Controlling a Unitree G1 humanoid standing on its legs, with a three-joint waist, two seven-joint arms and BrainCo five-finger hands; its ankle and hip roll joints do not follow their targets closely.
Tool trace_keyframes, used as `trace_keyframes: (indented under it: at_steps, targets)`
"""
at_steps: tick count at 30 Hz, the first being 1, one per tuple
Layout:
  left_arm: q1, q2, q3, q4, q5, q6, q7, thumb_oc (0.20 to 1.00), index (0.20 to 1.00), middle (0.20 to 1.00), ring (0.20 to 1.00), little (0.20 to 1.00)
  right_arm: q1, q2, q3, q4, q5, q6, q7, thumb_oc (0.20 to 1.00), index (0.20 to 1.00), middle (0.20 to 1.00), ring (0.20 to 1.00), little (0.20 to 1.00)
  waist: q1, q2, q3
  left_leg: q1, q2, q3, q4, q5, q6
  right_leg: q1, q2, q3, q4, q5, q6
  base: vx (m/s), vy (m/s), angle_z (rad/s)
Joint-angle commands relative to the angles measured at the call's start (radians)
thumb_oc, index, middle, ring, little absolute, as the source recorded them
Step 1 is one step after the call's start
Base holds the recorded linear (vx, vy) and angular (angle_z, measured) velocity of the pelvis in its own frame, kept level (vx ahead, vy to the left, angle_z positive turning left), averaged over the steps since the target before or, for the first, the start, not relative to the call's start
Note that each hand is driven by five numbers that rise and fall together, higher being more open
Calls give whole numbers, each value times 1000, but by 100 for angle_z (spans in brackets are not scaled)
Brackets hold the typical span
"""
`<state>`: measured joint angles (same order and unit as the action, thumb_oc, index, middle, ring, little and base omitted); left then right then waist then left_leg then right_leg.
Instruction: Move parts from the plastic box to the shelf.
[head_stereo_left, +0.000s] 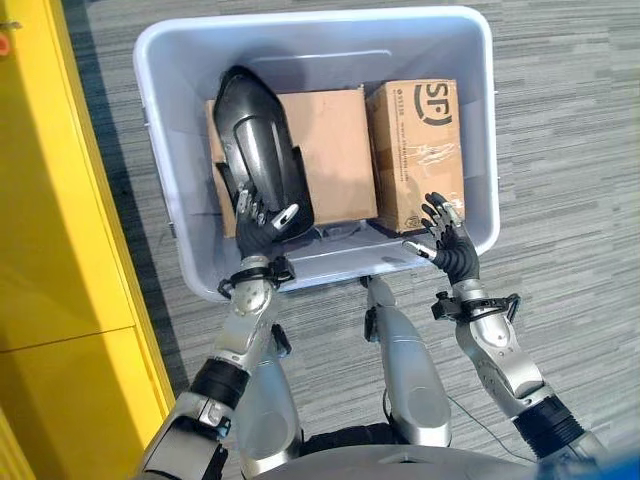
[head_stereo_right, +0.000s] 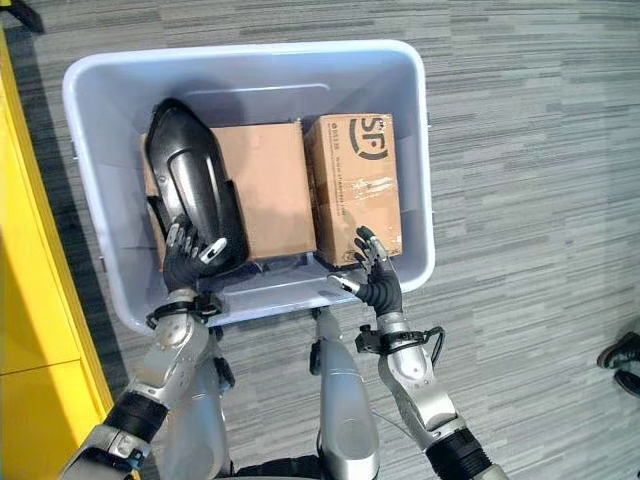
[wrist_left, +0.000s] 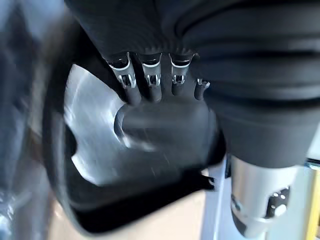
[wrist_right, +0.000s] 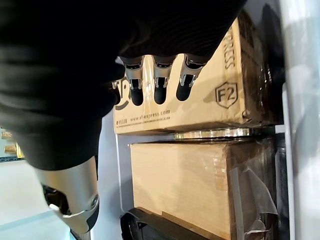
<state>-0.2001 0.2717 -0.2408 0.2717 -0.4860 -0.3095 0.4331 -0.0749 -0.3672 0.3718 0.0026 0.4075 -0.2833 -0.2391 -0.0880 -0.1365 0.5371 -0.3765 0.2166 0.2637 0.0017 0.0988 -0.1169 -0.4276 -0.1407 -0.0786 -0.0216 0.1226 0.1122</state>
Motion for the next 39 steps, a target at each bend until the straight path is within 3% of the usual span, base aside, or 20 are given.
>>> trace_keyframes:
  at_steps: [1,6,13,39]
  targets:
    - [-1,9,17,-15,-44,-15,-35,1000,1000,1000,1000,1000,60,-27,-48,-95,-30,-30,-2,1000,1000,1000,1000,1000,-5,-12,-17,-3,58,-41,55,2,-32,-3,-78,-40,30,54,72,-6,2,12]
    - [16,-9,9,3,-161,-9,-72,1000,1000,1000,1000,1000,63,-24,-49,-91,-31,-14,-11,1000,1000,1000,1000,1000,-3,-7,-17,-9,54,-45,53,4,-30,-6,-81,-40,29,54,71,-8,5,7]
    - [31,1,-7,-19,-194,2,-97,1000,1000,1000,1000,1000,62,-25,-50,-90,-32,-3,-13,1000,1000,1000,1000,1000,-1,-2,-17,-7,50,-43,44,9,-28,-9,-81,-38,29,53,71,0,0,0]
    - [95,112,53,-435,30,-52,-93,1000,1000,1000,1000,1000,79,-57,-108,-158,-55,-56,-4,1000,1000,1000,1000,1000,20,23,-20,33,45,-51,20,8,-28,27,-84,-50,28,42,75,-1,0,1]
